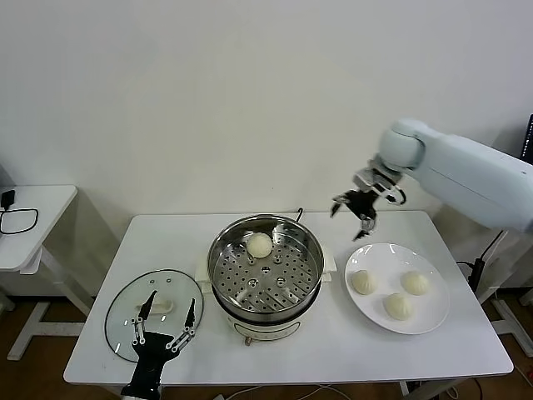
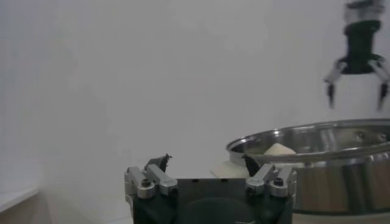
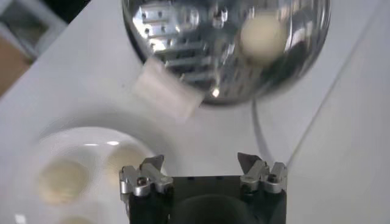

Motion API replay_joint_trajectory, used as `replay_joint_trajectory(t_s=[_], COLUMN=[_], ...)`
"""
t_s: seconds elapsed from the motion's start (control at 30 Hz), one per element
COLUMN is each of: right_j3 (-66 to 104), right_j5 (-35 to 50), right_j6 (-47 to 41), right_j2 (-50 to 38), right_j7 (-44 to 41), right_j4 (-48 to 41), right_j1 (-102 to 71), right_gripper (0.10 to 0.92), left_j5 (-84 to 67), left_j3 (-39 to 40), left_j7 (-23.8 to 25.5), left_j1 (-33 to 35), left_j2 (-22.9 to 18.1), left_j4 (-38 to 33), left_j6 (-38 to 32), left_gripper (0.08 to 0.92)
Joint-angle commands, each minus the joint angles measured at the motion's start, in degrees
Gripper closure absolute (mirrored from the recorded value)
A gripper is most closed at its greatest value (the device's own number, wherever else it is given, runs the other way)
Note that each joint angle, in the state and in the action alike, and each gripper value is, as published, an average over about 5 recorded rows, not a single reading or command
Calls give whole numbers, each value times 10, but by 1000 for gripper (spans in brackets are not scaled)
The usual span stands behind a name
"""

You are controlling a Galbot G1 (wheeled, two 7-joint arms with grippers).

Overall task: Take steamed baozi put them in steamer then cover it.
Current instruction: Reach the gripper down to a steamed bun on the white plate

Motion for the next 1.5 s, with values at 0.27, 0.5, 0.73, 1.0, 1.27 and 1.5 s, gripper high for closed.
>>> replay_joint_trajectory(t_s=[0.27,0.5,0.73,1.0,1.27,1.5], right_j3=[20,38,46,49,60,72], right_j5=[6,-6,-16,-25,-33,-34], right_j6=[-63,-54,-51,-51,-50,-49], right_j2=[-20,3,10,14,11,-12], right_j7=[47,63,72,77,82,72], right_j4=[-63,-88,-95,-98,-94,-59], right_j1=[-139,-161,-171,-177,-183,-151], right_gripper=[203,203,203,205,276,341], left_j5=[2,3,5,5,4,3], left_j3=[6,12,15,11,8,6], left_j7=[0,-1,-2,-3,-4,-4], left_j1=[0,-1,-2,-1,0,-2], left_j2=[-4,-5,-7,-7,-6,-4], left_j4=[3,7,7,8,8,6], left_j6=[1,1,1,1,1,1], left_gripper=[177,177,177,177,177,177])
